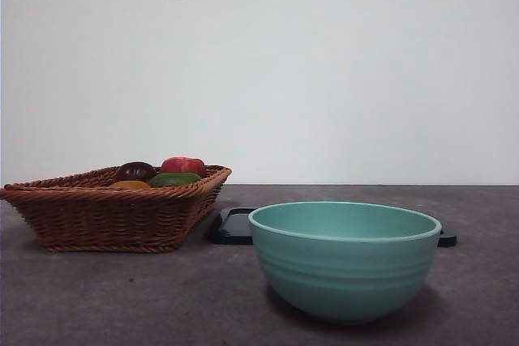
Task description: Pick up the wifruite, put it on the bowl, pick up the plate, put it on desk
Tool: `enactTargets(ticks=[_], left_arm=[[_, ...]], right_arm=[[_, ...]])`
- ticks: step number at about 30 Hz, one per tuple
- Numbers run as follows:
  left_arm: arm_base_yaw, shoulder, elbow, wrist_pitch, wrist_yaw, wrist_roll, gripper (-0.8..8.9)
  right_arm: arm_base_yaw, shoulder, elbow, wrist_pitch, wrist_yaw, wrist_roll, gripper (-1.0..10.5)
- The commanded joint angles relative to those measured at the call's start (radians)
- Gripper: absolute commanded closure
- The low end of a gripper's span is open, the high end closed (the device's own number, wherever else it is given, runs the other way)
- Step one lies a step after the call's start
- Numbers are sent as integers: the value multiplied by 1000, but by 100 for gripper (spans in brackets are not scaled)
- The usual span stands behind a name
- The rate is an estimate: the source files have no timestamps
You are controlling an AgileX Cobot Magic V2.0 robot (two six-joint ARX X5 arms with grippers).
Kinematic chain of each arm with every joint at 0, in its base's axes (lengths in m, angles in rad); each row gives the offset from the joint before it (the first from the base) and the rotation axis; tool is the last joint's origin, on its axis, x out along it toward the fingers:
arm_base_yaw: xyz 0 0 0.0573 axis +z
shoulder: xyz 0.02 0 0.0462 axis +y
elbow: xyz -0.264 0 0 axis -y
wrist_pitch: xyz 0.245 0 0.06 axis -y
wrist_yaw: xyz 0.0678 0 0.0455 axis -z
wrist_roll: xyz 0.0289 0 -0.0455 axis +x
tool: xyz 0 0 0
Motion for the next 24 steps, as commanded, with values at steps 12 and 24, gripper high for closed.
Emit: enactTargets(ticks=[12,24], left_arm=[[2,-2,-21,-3,-3,11,789],[3,-2,-21,-3,-3,11,789]], right_arm=[[-496,-89,-271,368,79,-282,932],[-717,-258,-863,920,79,-242,932]])
